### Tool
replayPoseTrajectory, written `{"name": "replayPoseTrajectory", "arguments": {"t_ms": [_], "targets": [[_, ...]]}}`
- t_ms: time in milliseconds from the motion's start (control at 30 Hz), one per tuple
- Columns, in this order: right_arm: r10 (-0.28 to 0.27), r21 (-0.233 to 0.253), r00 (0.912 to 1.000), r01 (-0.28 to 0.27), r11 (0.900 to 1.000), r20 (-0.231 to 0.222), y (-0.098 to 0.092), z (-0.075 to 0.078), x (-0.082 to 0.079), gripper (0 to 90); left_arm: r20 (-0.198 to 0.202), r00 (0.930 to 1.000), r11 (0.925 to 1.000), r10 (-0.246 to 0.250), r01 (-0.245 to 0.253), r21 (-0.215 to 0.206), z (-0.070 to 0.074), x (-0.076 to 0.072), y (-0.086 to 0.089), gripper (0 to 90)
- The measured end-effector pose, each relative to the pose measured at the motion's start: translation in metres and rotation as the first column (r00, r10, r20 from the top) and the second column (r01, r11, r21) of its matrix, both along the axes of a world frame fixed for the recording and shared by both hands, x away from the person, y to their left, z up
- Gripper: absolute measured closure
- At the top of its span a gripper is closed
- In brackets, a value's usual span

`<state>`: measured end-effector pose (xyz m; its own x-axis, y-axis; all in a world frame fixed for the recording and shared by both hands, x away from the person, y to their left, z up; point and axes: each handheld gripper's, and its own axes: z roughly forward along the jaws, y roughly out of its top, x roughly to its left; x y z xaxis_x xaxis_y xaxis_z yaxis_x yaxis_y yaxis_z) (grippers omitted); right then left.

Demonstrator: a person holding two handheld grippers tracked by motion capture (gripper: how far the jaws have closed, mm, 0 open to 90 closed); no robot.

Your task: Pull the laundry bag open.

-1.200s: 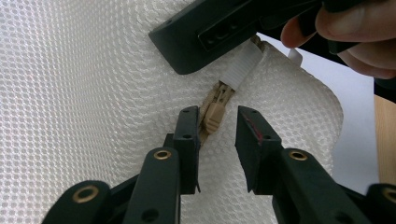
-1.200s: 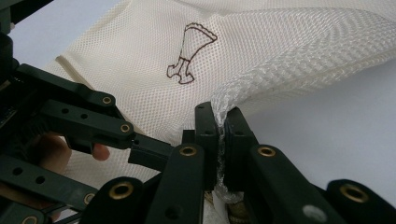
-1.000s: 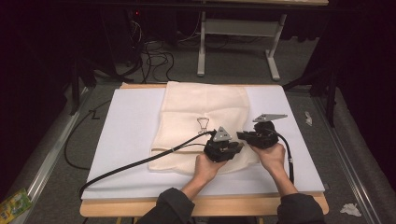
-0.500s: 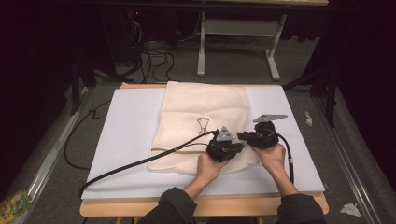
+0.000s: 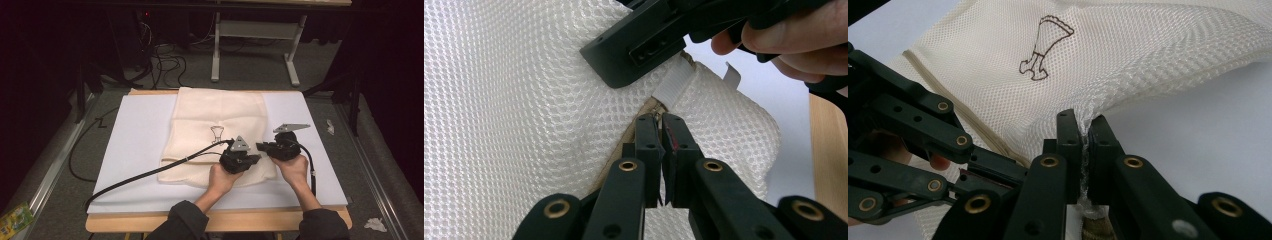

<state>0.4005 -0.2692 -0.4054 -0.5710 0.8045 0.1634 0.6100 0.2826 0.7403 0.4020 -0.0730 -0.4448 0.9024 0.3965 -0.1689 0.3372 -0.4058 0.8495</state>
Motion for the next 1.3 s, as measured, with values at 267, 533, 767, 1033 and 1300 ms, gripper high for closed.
{"name": "replayPoseTrajectory", "arguments": {"t_ms": [267,533,767,1033,1300], "targets": [[0.003,-0.005,1.0000,-0.003,1.000,0.002,-0.002,-0.001,-0.001,88.2,0.001,1.0000,0.9999,-0.006,0.006,0.009,0.002,0.000,0.002,87.1],[0.002,-0.006,1.0000,-0.002,1.000,0.006,-0.005,-0.003,-0.001,88.2,0.003,1.0000,0.9999,-0.002,0.001,0.015,0.002,0.000,0.007,87.1],[-0.002,-0.001,1.0000,0.002,1.000,0.000,-0.006,-0.003,-0.001,88.1,0.007,1.0000,0.9999,0.000,0.000,0.014,0.003,-0.001,0.010,87.1],[0.003,-0.003,1.0000,-0.003,1.000,0.001,-0.006,-0.003,-0.001,88.1,0.006,1.0000,0.9999,0.001,-0.001,0.011,0.004,0.000,0.013,87.1],[0.002,-0.004,1.0000,-0.002,1.000,0.003,-0.006,-0.003,-0.001,88.1,0.012,0.9999,0.9999,0.002,-0.002,0.017,0.006,0.000,0.016,87.1]]}}
